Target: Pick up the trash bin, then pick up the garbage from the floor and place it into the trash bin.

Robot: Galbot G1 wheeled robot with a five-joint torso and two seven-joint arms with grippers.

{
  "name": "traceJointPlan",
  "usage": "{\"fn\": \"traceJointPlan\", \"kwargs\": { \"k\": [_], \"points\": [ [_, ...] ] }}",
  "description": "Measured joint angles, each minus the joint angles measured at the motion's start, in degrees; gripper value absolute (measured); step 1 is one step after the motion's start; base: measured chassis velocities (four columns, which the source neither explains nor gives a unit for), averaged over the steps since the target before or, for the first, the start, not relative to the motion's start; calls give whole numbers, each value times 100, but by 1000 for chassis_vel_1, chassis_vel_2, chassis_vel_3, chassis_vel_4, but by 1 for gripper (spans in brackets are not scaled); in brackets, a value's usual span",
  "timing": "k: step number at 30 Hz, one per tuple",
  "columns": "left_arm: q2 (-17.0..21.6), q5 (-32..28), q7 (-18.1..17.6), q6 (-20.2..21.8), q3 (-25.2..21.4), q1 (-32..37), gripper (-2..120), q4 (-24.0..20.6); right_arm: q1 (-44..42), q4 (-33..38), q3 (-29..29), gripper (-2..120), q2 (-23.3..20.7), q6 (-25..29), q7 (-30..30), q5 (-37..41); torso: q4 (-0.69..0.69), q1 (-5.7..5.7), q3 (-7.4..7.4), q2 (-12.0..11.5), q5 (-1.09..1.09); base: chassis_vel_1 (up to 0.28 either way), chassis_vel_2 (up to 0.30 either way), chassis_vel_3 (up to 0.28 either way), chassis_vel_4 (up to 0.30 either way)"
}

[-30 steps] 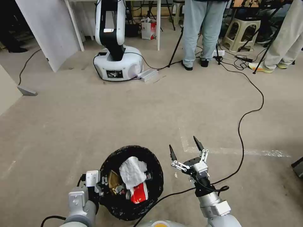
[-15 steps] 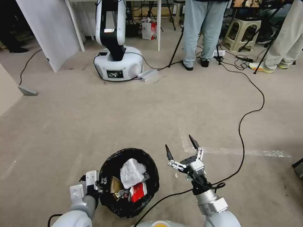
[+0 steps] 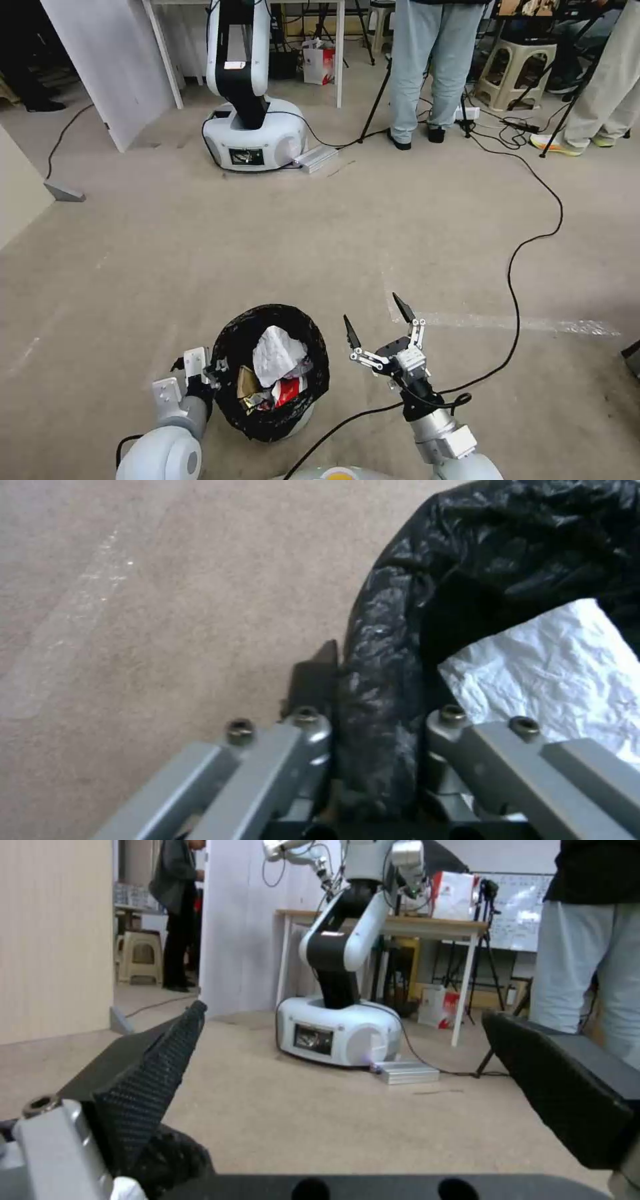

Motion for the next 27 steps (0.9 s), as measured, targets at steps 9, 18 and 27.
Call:
{"fn": "traceJointPlan", "kwargs": {
  "k": [9, 18, 27],
  "points": [
    [15, -166, 47, -48, -19, 50, 47, -263, 36, -70, -42, 100, 2, -5, -74, -45, -2, 0, 1, -1, 0, 0, 0, 0, 0],
    [-18, -91, 48, -191, -54, 112, 83, -513, 20, -81, -50, 100, 4, 2, -132, -60, -1, 0, 1, -1, 4, 0, 0, 0, 0],
    [-20, 626, 168, -1380, -7, 388, 100, -682, 14, -87, -65, 100, 26, 14, -58, -92, 1, 0, 0, -1, 6, 0, 0, 0, 0]
  ]
}}
